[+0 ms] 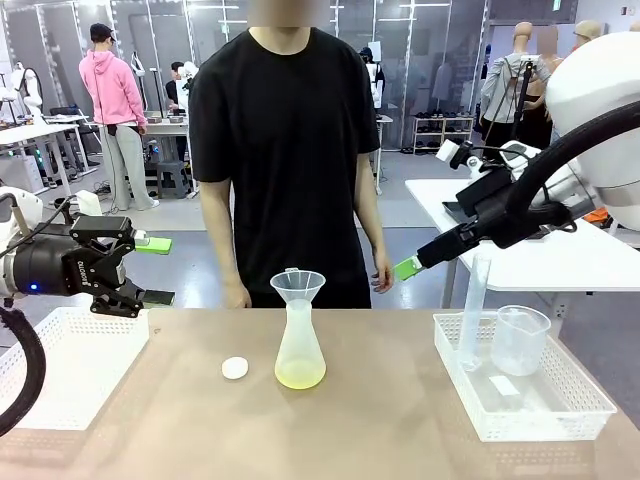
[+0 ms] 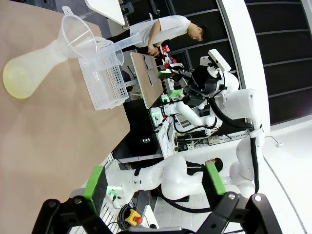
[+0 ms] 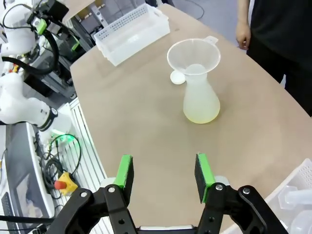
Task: Prepare the solutions needed for the experiment.
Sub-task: Once the solution is in the Big flask , pick up the Plastic Funnel and place it back into the right Organizing basket.
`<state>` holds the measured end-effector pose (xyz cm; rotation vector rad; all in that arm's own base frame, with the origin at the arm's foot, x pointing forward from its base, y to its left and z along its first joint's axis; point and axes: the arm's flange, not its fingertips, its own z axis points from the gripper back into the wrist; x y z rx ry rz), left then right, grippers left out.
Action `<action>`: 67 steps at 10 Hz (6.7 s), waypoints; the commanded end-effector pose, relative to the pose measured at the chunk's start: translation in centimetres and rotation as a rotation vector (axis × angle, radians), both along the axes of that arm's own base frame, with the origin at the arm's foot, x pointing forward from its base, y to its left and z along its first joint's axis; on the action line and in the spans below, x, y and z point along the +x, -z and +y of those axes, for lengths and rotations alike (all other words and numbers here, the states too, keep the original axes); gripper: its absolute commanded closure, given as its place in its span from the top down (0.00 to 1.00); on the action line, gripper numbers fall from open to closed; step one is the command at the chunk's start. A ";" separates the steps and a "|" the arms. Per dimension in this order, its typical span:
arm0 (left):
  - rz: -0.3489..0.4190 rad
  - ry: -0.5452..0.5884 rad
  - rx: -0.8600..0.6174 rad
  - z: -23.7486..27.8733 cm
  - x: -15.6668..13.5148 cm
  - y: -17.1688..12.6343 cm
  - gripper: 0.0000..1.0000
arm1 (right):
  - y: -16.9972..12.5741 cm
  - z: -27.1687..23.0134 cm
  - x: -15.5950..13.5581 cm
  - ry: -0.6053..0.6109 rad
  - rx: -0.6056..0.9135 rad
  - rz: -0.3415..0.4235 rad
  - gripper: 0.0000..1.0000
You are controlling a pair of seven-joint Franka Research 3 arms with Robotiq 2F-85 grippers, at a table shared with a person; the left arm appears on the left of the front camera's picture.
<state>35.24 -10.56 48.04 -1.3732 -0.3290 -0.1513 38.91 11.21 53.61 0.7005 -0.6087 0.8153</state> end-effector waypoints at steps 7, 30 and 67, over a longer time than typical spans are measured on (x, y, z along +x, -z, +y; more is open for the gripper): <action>-0.002 -0.001 -0.022 -0.2 0.0 -0.2 1.00 | -1.6 6.4 6.4 -0.331 -0.360 -0.337 0.64; -0.002 -0.001 -0.022 -0.2 0.0 -0.2 1.00 | 4.0 22.1 14.8 -1.230 -0.775 -0.620 0.64; -0.002 -0.001 -0.022 -0.2 0.0 -0.2 1.00 | 1.4 0.7 -0.3 -0.827 -0.902 -0.488 0.00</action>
